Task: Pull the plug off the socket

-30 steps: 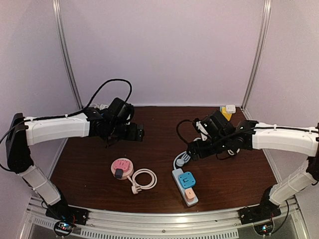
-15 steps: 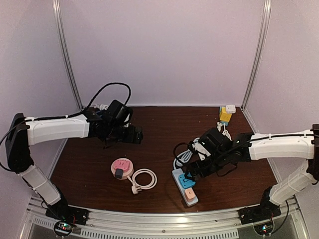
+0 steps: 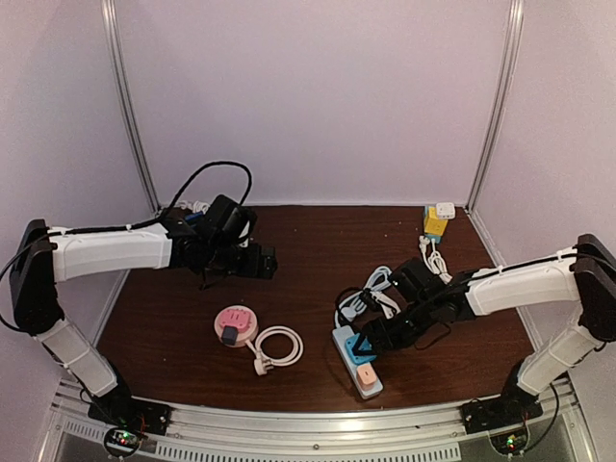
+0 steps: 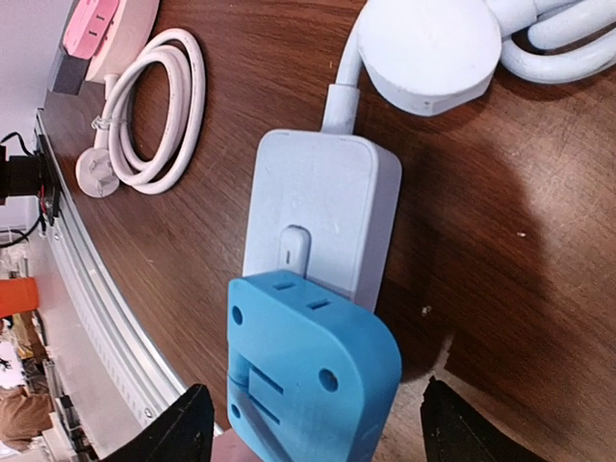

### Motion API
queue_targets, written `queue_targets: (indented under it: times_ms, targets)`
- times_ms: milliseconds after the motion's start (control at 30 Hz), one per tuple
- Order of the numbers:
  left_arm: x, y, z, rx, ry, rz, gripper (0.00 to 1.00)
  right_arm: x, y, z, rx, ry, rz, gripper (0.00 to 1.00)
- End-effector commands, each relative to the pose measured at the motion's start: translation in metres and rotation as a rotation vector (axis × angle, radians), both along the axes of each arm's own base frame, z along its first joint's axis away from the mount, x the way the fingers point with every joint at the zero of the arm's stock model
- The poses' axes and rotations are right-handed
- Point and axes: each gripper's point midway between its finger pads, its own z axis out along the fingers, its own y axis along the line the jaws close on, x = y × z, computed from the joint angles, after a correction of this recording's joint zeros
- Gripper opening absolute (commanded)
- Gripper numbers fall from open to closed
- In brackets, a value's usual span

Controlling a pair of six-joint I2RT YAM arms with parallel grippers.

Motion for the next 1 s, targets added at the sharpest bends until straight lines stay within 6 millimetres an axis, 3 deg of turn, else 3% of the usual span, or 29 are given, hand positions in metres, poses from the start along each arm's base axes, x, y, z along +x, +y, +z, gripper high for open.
queue_targets:
  times_ms: [0,233,567,700,967]
  targets:
    - [0.001,-0.001,0.013,-0.059,-0.029,0.012,0.98,0.005,0.02,0.013,0.136,0.035,0.015,0.71]
    - [-0.004,0.004,0.012,-0.063,-0.032,0.015,0.98,0.005,0.016,0.015,0.128,0.064,0.027,0.37]
    - [-0.013,-0.008,0.009,-0.118,-0.013,-0.054,0.98,0.008,0.024,0.03,0.192,0.12,-0.007,0.09]
    - [-0.015,-0.014,0.011,-0.145,-0.005,-0.078,0.98,0.027,0.031,0.04,0.238,0.118,-0.048,0.0]
    - [-0.014,-0.042,0.013,-0.234,0.015,-0.163,0.96,0.078,0.056,0.062,0.359,0.071,-0.109,0.0]
